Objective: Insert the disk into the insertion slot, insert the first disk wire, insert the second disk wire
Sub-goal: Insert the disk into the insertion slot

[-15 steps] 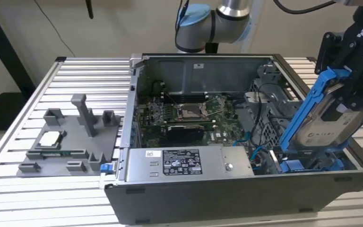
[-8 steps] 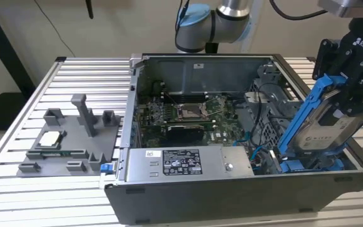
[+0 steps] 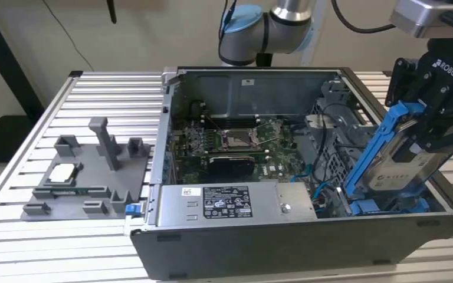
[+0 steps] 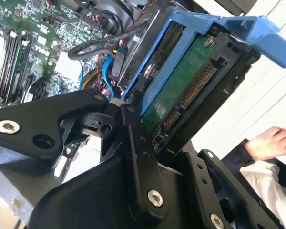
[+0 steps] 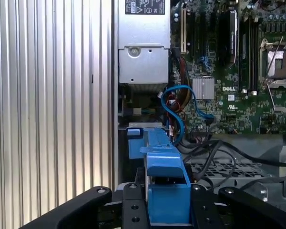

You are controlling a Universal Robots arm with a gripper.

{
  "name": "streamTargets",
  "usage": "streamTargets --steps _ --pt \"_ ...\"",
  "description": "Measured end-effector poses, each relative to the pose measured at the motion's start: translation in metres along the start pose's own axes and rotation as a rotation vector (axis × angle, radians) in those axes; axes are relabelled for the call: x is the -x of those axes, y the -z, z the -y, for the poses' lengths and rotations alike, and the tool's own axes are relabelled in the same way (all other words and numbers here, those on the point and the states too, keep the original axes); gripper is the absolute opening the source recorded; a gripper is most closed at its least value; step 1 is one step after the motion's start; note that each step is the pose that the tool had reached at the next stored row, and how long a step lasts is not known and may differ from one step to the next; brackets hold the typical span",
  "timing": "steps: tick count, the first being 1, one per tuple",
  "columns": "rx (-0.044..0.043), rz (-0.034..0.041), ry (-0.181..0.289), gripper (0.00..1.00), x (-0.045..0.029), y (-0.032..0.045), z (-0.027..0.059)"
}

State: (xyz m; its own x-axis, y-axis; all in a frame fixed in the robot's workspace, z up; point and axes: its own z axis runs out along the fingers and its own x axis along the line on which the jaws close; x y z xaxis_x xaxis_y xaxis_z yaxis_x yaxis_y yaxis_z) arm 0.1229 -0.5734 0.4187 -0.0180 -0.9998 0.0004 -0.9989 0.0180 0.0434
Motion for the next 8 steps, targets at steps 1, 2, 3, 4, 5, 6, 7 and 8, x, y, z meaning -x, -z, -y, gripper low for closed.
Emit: streamTargets --steps 1,2,3,4,5,6,7,8 --pt "0.0000 0.0006 0.000 0.32 0.0007 -0.0013 0.0002" --pt "0.0000 0.0013 0.000 0.32 0.0012 -0.0027 0.0005" --pt "0.0000 0.0021 0.000 0.32 0.0016 -0.0038 0.0010" --pt "0.0001 0.0026 0.000 0.32 0.0017 -0.0048 0.0015" --pt "0.0002 0.0026 0.000 0.32 0.0018 -0.0060 0.0022" --pt "0.0004 0.0025 0.000 0.32 0.0018 -0.0074 0.0030" --pt "0.0006 0.0026 0.000 0.32 0.0019 -0.0092 0.0035" --pt "0.0007 0.0026 0.000 0.32 0.0019 -0.0109 0.0038"
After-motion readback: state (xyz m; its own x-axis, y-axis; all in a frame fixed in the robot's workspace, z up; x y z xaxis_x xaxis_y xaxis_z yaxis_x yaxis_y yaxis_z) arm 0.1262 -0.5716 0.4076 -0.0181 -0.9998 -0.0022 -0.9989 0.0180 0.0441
